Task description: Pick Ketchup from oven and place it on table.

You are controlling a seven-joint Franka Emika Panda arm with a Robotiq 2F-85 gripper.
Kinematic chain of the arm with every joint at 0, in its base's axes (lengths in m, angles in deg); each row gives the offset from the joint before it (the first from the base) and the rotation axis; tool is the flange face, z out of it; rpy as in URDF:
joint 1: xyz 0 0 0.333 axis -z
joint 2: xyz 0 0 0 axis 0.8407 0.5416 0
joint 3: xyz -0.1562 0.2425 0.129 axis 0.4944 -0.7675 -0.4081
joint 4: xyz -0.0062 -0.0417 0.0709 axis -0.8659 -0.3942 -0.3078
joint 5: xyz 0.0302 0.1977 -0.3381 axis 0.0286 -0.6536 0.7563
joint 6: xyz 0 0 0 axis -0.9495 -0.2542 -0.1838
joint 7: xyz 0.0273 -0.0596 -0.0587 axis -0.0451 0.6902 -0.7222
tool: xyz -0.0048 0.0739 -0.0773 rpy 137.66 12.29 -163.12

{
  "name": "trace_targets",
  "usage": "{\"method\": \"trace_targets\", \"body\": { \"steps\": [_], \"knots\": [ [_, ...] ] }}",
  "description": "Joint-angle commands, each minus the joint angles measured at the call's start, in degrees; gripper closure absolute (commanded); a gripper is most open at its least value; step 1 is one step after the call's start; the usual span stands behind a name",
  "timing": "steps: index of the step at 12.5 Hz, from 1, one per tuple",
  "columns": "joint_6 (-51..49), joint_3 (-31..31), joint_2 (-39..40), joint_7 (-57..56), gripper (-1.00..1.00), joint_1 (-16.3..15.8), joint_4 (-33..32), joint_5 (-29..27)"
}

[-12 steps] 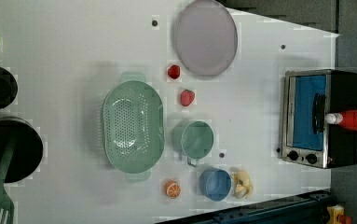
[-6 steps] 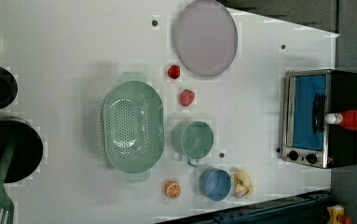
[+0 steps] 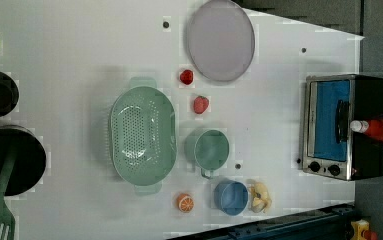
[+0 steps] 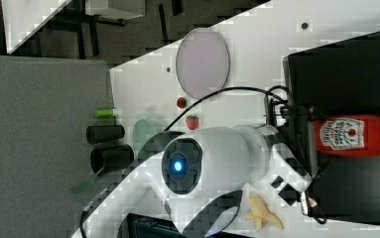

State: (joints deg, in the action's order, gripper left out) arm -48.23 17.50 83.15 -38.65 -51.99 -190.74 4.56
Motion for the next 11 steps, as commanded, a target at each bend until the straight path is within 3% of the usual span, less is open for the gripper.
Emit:
{"method": "trace_targets", "body": {
  "steps": [1,4,5,7,8,11],
  "knots": [
    [1.02,0.32,0.13,-1.4,-1.0,0.92,2.03,-1.81],
    [1.08,0.23,1.42,-1.4,-1.0,1.29,1.93,-1.99],
    [1.08,0.1,1.65,-1.4,-0.92,1.3,1.9,-2.27],
    [1.6,0.06,2.24,-1.4,-0.43,1.33,1.82,-2.83],
    [1.65,0.04,2.08,-1.4,-0.29,1.2,2.05,-2.84],
    [1.62,0.01,1.73,-1.4,-0.29,0.94,2.83,-2.76]
  ]
}}
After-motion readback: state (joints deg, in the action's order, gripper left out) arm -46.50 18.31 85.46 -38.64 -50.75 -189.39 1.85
